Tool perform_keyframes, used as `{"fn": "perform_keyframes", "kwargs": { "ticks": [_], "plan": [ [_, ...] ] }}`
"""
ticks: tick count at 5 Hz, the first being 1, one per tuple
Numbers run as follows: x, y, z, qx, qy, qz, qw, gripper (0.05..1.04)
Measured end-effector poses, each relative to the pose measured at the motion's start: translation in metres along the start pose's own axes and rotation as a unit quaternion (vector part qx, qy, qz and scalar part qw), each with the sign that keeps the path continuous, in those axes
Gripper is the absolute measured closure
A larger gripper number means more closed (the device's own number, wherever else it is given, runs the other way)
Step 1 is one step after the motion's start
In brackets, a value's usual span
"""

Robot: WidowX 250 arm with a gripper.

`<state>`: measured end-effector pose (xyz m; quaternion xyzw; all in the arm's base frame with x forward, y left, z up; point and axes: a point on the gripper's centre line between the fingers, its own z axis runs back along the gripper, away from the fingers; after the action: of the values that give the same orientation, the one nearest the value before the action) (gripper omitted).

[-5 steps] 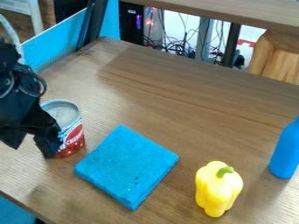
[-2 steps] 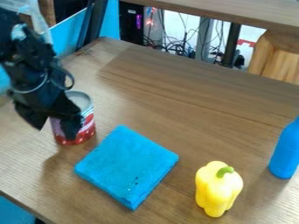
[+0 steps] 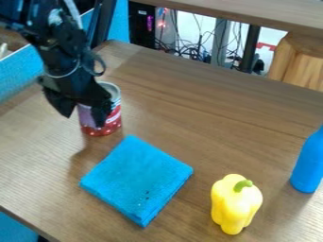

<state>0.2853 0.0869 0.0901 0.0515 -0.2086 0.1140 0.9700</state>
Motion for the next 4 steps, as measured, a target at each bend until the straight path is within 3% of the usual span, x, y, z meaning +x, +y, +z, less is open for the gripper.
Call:
{"fn": "perform_keyframes", "kwargs": {
  "ticks": [2, 4],
  "plan": [
    [0.039, -0.023, -0.013, -0.006, -0.02, -0.01, 0.9997, 0.083],
    [0.071, -0.042, -0.022, 0.007, -0.033, -0.014, 0.9993, 0.083]
  ]
}}
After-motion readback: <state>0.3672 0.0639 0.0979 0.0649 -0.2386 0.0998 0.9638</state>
